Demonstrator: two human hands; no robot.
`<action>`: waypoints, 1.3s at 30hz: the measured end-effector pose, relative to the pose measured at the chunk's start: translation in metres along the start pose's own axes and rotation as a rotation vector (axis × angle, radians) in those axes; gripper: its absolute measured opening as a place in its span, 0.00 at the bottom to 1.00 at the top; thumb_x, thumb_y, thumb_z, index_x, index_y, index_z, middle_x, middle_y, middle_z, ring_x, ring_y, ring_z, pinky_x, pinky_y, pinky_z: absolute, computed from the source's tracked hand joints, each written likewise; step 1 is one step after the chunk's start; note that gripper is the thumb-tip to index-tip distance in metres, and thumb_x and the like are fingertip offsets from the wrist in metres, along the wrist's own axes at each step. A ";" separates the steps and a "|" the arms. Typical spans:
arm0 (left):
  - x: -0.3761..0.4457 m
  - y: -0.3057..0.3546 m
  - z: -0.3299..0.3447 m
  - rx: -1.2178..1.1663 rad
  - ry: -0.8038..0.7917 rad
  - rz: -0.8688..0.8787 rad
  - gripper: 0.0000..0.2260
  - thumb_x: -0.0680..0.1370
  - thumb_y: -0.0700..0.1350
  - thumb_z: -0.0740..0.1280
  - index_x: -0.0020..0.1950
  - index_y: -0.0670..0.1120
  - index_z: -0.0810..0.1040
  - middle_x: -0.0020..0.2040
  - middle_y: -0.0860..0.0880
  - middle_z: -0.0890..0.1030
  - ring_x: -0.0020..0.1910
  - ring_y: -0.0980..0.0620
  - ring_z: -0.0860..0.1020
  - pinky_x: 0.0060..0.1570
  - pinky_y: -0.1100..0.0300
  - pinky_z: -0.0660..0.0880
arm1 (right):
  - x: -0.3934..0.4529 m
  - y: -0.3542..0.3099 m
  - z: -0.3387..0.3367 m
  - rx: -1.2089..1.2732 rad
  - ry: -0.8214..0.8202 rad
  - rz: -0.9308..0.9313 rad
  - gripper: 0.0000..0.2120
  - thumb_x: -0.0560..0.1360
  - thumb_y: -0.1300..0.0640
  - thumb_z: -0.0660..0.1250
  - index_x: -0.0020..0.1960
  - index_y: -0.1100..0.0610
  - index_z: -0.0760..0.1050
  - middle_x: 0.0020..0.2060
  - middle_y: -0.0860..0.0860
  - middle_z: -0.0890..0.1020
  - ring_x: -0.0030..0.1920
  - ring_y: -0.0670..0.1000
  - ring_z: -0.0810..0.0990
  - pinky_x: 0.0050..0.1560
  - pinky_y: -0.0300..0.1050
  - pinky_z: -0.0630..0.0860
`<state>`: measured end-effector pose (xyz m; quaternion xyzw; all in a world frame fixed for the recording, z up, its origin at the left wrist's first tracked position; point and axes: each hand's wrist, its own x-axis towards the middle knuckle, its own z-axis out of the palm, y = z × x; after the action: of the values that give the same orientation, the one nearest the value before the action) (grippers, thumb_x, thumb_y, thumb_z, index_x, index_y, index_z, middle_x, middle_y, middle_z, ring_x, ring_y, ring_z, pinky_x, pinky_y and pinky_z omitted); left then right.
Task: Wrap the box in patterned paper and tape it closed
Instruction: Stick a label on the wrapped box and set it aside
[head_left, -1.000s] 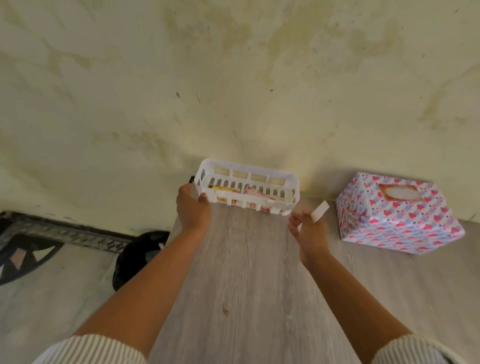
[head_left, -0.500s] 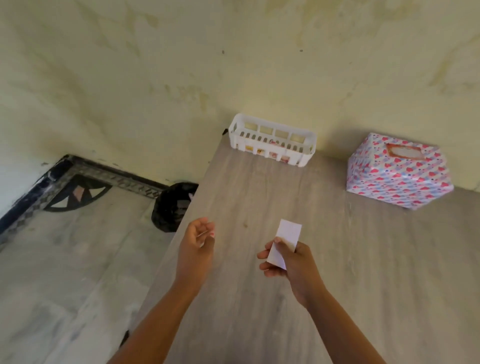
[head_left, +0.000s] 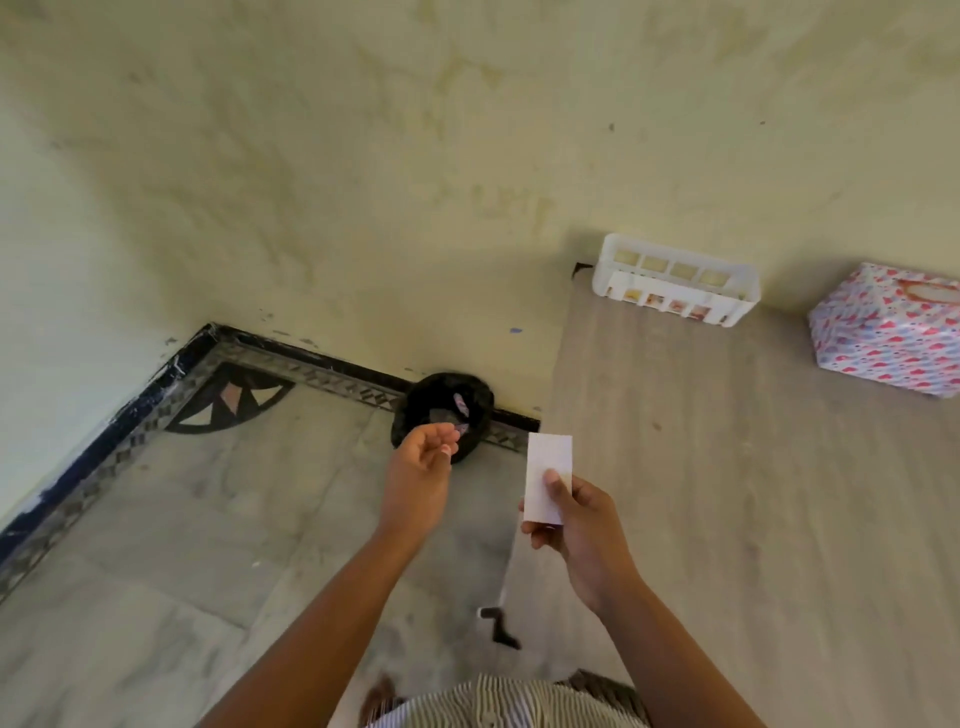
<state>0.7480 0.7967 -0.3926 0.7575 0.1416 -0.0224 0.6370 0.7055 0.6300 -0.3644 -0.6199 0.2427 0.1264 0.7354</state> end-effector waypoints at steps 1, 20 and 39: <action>0.000 -0.003 -0.017 0.004 0.003 -0.003 0.11 0.80 0.36 0.59 0.55 0.49 0.75 0.53 0.51 0.80 0.53 0.58 0.78 0.56 0.59 0.75 | -0.004 0.005 0.014 0.024 0.004 0.019 0.10 0.80 0.58 0.61 0.50 0.64 0.75 0.37 0.61 0.79 0.32 0.54 0.77 0.29 0.43 0.73; 0.098 -0.049 -0.123 0.250 -0.041 -0.059 0.14 0.79 0.40 0.62 0.65 0.48 0.71 0.57 0.56 0.75 0.52 0.61 0.75 0.41 0.77 0.68 | 0.082 0.043 0.143 0.146 0.054 0.367 0.09 0.81 0.63 0.55 0.56 0.60 0.73 0.47 0.62 0.80 0.43 0.57 0.78 0.34 0.48 0.76; 0.385 -0.337 -0.035 1.474 -0.939 0.032 0.35 0.81 0.44 0.59 0.76 0.43 0.36 0.73 0.47 0.30 0.73 0.46 0.32 0.72 0.49 0.40 | 0.474 0.247 0.148 0.096 0.266 0.595 0.08 0.75 0.70 0.64 0.54 0.67 0.74 0.49 0.64 0.79 0.39 0.58 0.80 0.32 0.46 0.77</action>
<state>1.0304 0.9524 -0.7911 0.8907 -0.1967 -0.4092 -0.0223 1.0180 0.7689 -0.8016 -0.4972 0.5130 0.2420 0.6565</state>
